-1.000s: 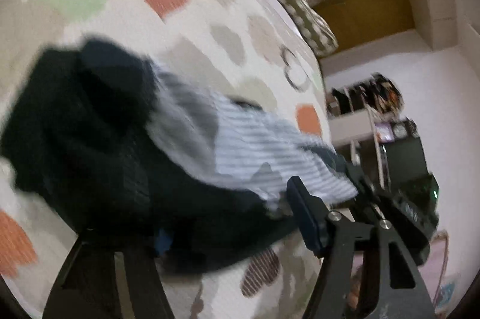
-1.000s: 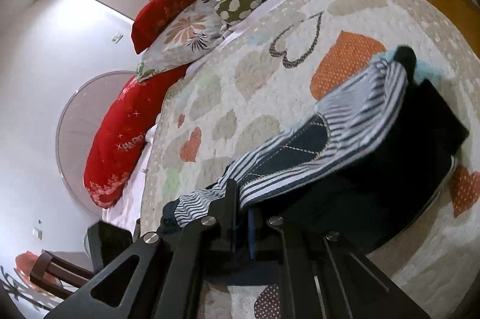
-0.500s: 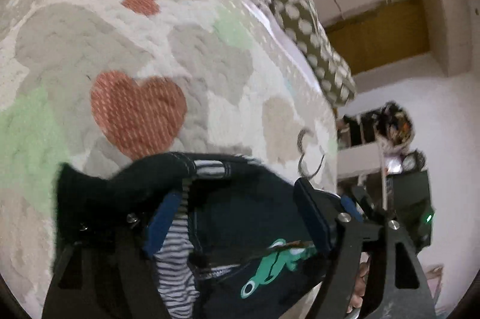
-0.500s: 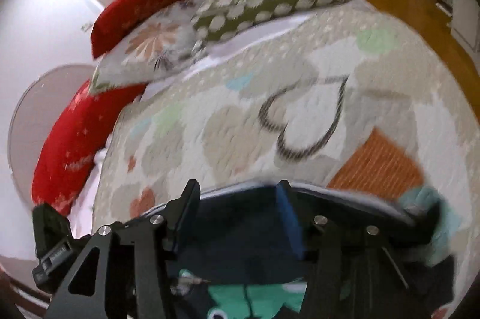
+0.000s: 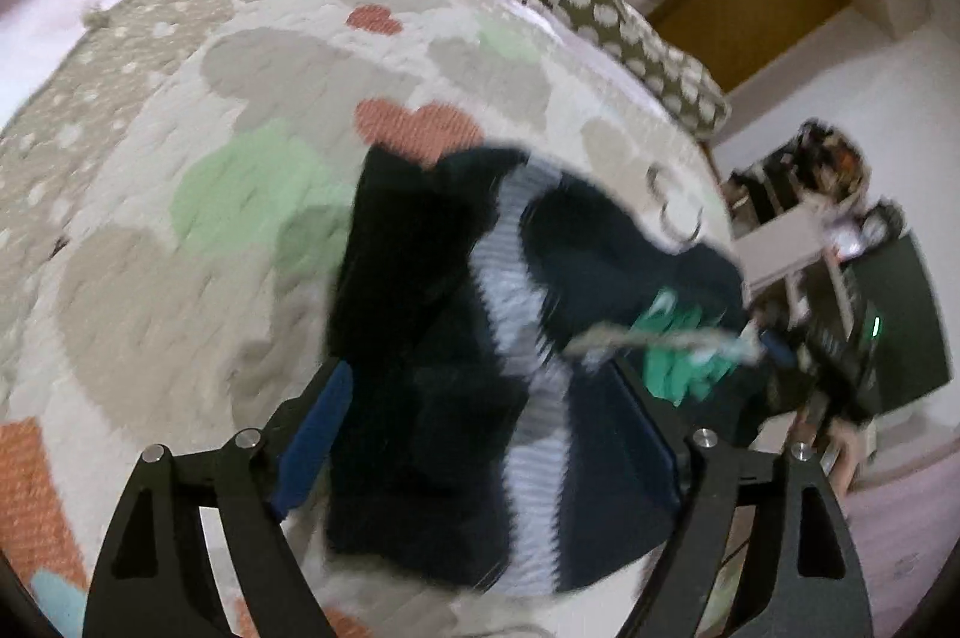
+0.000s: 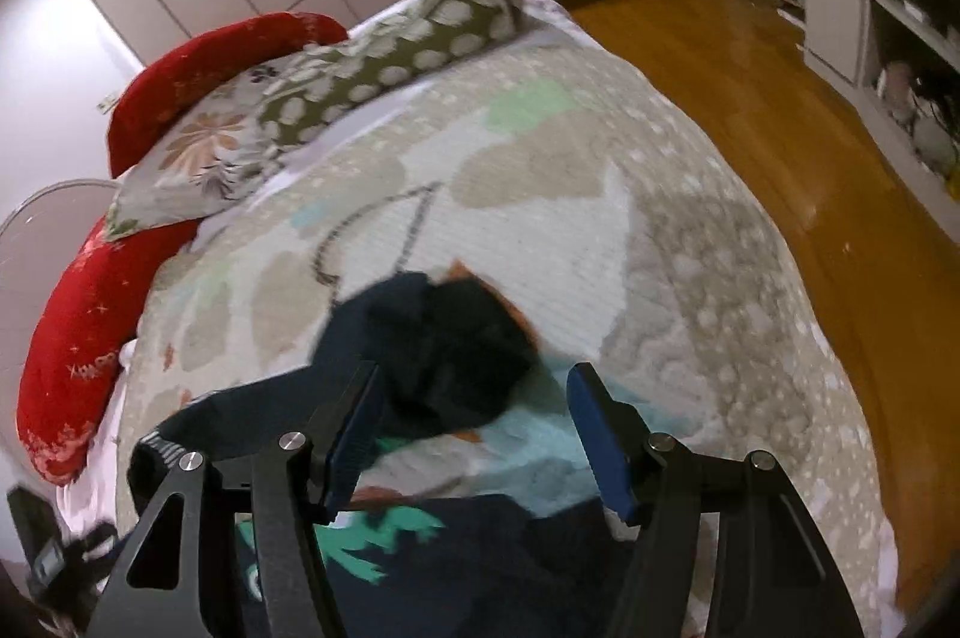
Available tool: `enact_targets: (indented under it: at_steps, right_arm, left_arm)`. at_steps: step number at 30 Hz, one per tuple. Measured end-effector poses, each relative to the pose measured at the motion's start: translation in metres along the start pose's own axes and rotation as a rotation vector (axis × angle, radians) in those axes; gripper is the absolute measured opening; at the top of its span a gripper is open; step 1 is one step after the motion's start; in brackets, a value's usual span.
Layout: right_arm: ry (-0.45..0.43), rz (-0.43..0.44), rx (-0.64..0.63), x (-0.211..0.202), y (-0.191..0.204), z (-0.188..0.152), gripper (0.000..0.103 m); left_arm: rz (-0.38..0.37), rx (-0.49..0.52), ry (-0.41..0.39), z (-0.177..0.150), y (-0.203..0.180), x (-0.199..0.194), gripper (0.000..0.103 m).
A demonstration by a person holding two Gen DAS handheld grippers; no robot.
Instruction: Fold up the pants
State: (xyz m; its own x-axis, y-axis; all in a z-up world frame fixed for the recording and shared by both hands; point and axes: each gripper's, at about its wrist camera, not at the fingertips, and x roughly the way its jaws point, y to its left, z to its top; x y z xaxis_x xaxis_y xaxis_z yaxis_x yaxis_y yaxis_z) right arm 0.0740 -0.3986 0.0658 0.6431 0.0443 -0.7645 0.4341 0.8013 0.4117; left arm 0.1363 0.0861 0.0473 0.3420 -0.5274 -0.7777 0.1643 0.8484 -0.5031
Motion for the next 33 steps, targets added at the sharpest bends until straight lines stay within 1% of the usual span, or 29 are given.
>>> enact_targets:
  at_steps: [2, 4, 5, 6, 7, 8, 9, 11, 12, 14, 15, 16, 17, 18, 19, 20, 21, 22, 24, 25, 26, 27, 28, 30, 33]
  right_arm:
    - [0.027, 0.023, 0.020, 0.016, -0.005, 0.001, 0.068]
    - [0.053, 0.035, 0.057, 0.033, -0.007, 0.001, 0.067]
    - [0.063, 0.060, 0.069, 0.037, -0.007, 0.001, 0.064]
    - [0.086, 0.118, 0.075, 0.043, -0.003, 0.004, 0.034]
    - [0.100, 0.143, 0.072, 0.043, -0.002, 0.005, 0.009]
    - [0.093, 0.157, 0.083, 0.039, 0.000, 0.006, 0.009]
    - [0.057, 0.143, 0.091, 0.030, 0.000, 0.008, 0.009]
    - [0.022, 0.042, 0.089, 0.019, -0.005, 0.009, 0.009]
    - [0.007, -0.024, 0.075, 0.015, -0.007, 0.008, 0.010]
    - [-0.023, -0.121, 0.047, 0.003, -0.015, 0.006, 0.016]
    - [-0.037, -0.147, 0.046, -0.004, -0.019, 0.002, 0.023]
    - [-0.050, -0.156, 0.044, -0.015, -0.024, -0.004, 0.037]
    - [-0.059, -0.137, 0.039, -0.024, -0.028, -0.011, 0.048]
    - [-0.064, -0.115, 0.033, -0.031, -0.033, -0.019, 0.064]
    - [-0.069, -0.101, 0.026, -0.040, -0.037, -0.031, 0.066]
    - [-0.067, -0.098, 0.020, -0.045, -0.041, -0.039, 0.066]
    - [-0.056, -0.099, 0.011, -0.048, -0.044, -0.052, 0.066]
    - [-0.043, -0.099, 0.003, -0.048, -0.046, -0.063, 0.066]
    - [-0.018, -0.101, -0.014, -0.040, -0.045, -0.076, 0.066]
    - [-0.001, -0.097, -0.027, -0.037, -0.043, -0.083, 0.063]
    - [0.019, -0.088, -0.038, -0.031, -0.039, -0.087, 0.053]
    - [0.033, -0.077, -0.036, -0.027, -0.037, -0.089, 0.019]
    - [0.055, -0.054, -0.014, -0.023, -0.036, -0.090, 0.012]
    - [0.056, -0.022, 0.041, -0.024, -0.037, -0.090, 0.012]
    - [0.037, 0.010, 0.062, -0.037, -0.034, -0.094, 0.011]
  left_arm:
    - [0.001, -0.001, 0.030, -0.013, 0.005, 0.005, 0.084]
    - [0.004, -0.026, 0.061, -0.020, 0.008, 0.014, 0.085]
    - [0.018, -0.032, 0.067, -0.023, 0.009, 0.017, 0.086]
    - [0.038, -0.027, 0.066, -0.024, 0.008, 0.020, 0.087]
    - [0.058, -0.012, 0.065, -0.026, 0.006, 0.023, 0.088]
    - [0.067, 0.001, 0.062, -0.026, 0.004, 0.024, 0.090]
    - [0.072, 0.014, 0.057, -0.026, 0.001, 0.026, 0.092]
    - [0.078, 0.028, 0.051, -0.028, -0.003, 0.029, 0.097]
    - [0.083, 0.034, 0.048, -0.029, -0.005, 0.031, 0.098]
    - [0.104, 0.049, 0.038, -0.031, -0.009, 0.034, 0.099]
    - [0.116, 0.059, 0.034, -0.033, -0.011, 0.035, 0.099]
    - [0.133, 0.079, 0.028, -0.035, -0.015, 0.036, 0.099]
    - [0.151, 0.107, 0.026, -0.036, -0.018, 0.037, 0.095]
    - [0.176, 0.142, 0.030, -0.039, -0.021, 0.039, 0.084]
    - [0.253, 0.183, 0.024, -0.040, -0.025, 0.040, 0.053]
    - [0.283, 0.197, 0.017, -0.039, -0.026, 0.040, 0.036]
    - [0.268, 0.187, 0.019, -0.038, -0.024, 0.038, 0.031]
    - [0.248, 0.166, 0.028, -0.035, -0.021, 0.036, 0.024]
    - [0.231, 0.132, 0.043, -0.031, -0.017, 0.033, 0.020]
    - [0.234, 0.133, 0.046, -0.031, -0.016, 0.031, 0.018]
    - [0.241, 0.137, 0.046, -0.031, -0.016, 0.029, 0.016]
    - [0.250, 0.143, 0.044, -0.032, -0.018, 0.026, 0.015]
    - [0.257, 0.148, 0.043, -0.032, -0.019, 0.022, 0.015]
    - [0.268, 0.151, 0.035, -0.033, -0.020, 0.014, 0.015]
    - [0.268, 0.144, 0.025, -0.033, -0.019, 0.004, 0.015]
